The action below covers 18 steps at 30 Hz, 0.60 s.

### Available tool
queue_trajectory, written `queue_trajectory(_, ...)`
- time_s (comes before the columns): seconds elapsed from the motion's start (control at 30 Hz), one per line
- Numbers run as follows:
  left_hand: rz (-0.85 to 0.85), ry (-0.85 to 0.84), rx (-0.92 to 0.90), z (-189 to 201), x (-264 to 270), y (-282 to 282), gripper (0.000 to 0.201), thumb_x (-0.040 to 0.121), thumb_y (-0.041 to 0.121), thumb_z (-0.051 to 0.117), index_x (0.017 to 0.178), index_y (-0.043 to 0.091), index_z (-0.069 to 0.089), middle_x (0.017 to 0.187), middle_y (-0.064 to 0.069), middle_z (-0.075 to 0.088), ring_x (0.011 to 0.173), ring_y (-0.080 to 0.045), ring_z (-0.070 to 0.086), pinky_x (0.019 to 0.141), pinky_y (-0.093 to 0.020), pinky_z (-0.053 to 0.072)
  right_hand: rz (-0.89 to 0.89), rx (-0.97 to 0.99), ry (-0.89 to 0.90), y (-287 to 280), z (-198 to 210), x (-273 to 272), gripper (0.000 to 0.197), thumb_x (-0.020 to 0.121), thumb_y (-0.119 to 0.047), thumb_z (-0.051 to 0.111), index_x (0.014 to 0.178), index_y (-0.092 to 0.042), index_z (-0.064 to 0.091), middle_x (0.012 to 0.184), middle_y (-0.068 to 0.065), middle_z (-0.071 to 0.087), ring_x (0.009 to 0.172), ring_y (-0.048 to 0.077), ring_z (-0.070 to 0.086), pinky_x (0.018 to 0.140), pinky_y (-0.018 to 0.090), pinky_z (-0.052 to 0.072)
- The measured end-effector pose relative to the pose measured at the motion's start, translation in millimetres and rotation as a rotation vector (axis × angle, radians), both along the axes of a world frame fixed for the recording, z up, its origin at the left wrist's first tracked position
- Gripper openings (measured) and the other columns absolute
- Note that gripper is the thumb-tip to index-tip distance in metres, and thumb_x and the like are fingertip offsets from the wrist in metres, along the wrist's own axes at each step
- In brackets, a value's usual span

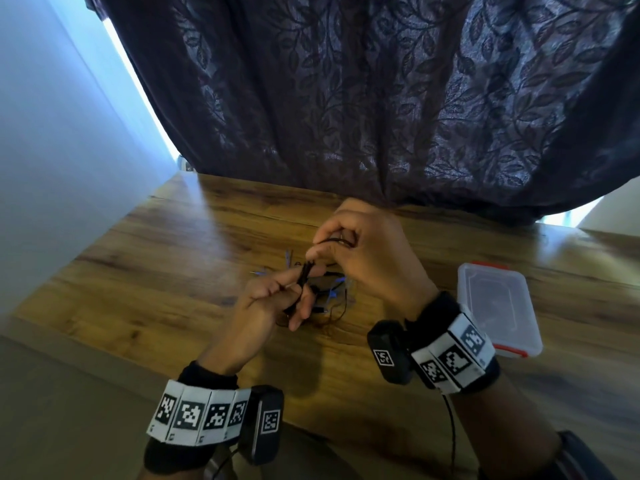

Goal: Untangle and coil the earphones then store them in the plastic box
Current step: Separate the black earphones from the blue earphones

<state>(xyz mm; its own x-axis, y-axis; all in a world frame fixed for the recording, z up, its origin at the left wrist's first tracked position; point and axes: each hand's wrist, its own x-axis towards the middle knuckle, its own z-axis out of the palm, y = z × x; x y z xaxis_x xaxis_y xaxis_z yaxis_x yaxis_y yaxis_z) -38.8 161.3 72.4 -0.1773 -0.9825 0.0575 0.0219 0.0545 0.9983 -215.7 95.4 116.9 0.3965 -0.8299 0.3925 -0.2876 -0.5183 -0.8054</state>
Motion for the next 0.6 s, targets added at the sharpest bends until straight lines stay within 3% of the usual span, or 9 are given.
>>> queue_trajectory(0.1, -0.013, 0.051, 0.011, 0, -1, 2, 0.039, 0.094, 0.015, 0.044, 0.126, 0.011, 0.066, 0.067, -0.005, 0.055, 0.055, -0.016, 0.043, 0.059, -0.02, 0.04, -0.068, 0.101, -0.101, -4, -16, 8, 0.005, 0.083, -0.012, 0.079, 0.084, -0.009, 0.075, 0.088, -0.002, 0.061, 0.071, -0.005, 0.059, 0.063, 0.009, 0.044)
queue_trajectory(0.17, -0.02, 0.109, -0.029, 5, -3, 3, 0.039, 0.096, 0.015, 0.044, 0.129, 0.011, 0.064, 0.07, -0.006, 0.053, 0.058, -0.014, 0.044, 0.061, -0.019, 0.041, -0.08, 0.179, -0.117, -5, -34, 11, 0.01, 0.092, -0.015, 0.071, 0.086, -0.023, 0.075, 0.088, -0.005, 0.067, 0.075, 0.001, 0.063, 0.069, 0.024, 0.05)
queue_trajectory(0.23, -0.003, 0.091, -0.139, 11, -4, 2, 0.035, 0.099, 0.014, 0.044, 0.128, 0.018, 0.065, 0.074, -0.01, 0.054, 0.062, -0.014, 0.051, 0.067, -0.019, 0.048, -0.02, 0.271, -0.061, 4, -56, 15, 0.025, 0.099, -0.012, 0.059, 0.091, -0.03, 0.072, 0.085, -0.004, 0.071, 0.069, 0.01, 0.065, 0.065, 0.035, 0.053)
queue_trajectory(0.27, 0.025, 0.05, -0.195, 12, -4, 1, 0.033, 0.101, 0.014, 0.046, 0.125, 0.025, 0.066, 0.076, -0.009, 0.057, 0.065, -0.014, 0.055, 0.069, -0.022, 0.051, 0.035, 0.332, -0.009, 12, -65, 17, 0.029, 0.102, -0.009, 0.054, 0.092, -0.031, 0.07, 0.082, -0.004, 0.071, 0.063, 0.009, 0.063, 0.061, 0.036, 0.053)
queue_trajectory(0.33, 0.125, -0.06, -0.259, 10, -4, -4, 0.036, 0.102, 0.009, 0.046, 0.13, 0.028, 0.058, 0.081, -0.003, 0.065, 0.07, -0.014, 0.062, 0.072, -0.026, 0.055, 0.185, 0.429, 0.117, 35, -74, 20, 0.029, 0.103, -0.008, 0.048, 0.092, -0.028, 0.066, 0.075, -0.005, 0.067, 0.055, 0.0, 0.057, 0.055, 0.026, 0.049)
queue_trajectory(0.4, 0.218, -0.231, -0.285, 5, -2, -8, 0.036, 0.103, 0.002, 0.042, 0.131, 0.023, 0.052, 0.087, -0.003, 0.067, 0.075, -0.011, 0.064, 0.078, -0.025, 0.054, 0.316, 0.398, 0.215, 52, -74, 23, 0.024, 0.104, -0.012, 0.049, 0.091, -0.026, 0.063, 0.073, -0.003, 0.068, 0.055, -0.001, 0.059, 0.057, 0.019, 0.047)
queue_trajectory(0.5, 0.195, -0.481, -0.249, -2, 2, -6, 0.029, 0.106, 0.01, 0.04, 0.116, 0.029, 0.059, 0.089, 0.003, 0.069, 0.081, -0.005, 0.066, 0.082, -0.031, 0.054, 0.298, 0.233, 0.281, 50, -54, 16, 0.021, 0.103, -0.018, 0.053, 0.087, -0.022, 0.065, 0.077, -0.002, 0.072, 0.067, 0.004, 0.066, 0.066, 0.025, 0.054)
queue_trajectory(0.57, 0.137, -0.46, -0.181, -3, 3, -1, 0.036, 0.105, 0.01, 0.041, 0.125, 0.037, 0.055, 0.088, 0.009, 0.068, 0.084, 0.0, 0.065, 0.08, -0.02, 0.052, 0.207, 0.125, 0.295, 38, -33, 6, 0.016, 0.101, -0.019, 0.058, 0.094, -0.019, 0.072, 0.083, -0.006, 0.072, 0.075, 0.006, 0.067, 0.073, 0.03, 0.056)
queue_trajectory(0.6, 0.121, -0.413, -0.144, -3, 2, 1, 0.035, 0.106, 0.013, 0.041, 0.121, 0.039, 0.06, 0.083, 0.006, 0.067, 0.079, -0.002, 0.063, 0.075, -0.02, 0.05, 0.174, 0.076, 0.283, 30, -24, 1, 0.015, 0.099, -0.019, 0.061, 0.095, -0.02, 0.075, 0.088, -0.009, 0.073, 0.08, 0.005, 0.067, 0.077, 0.031, 0.056)
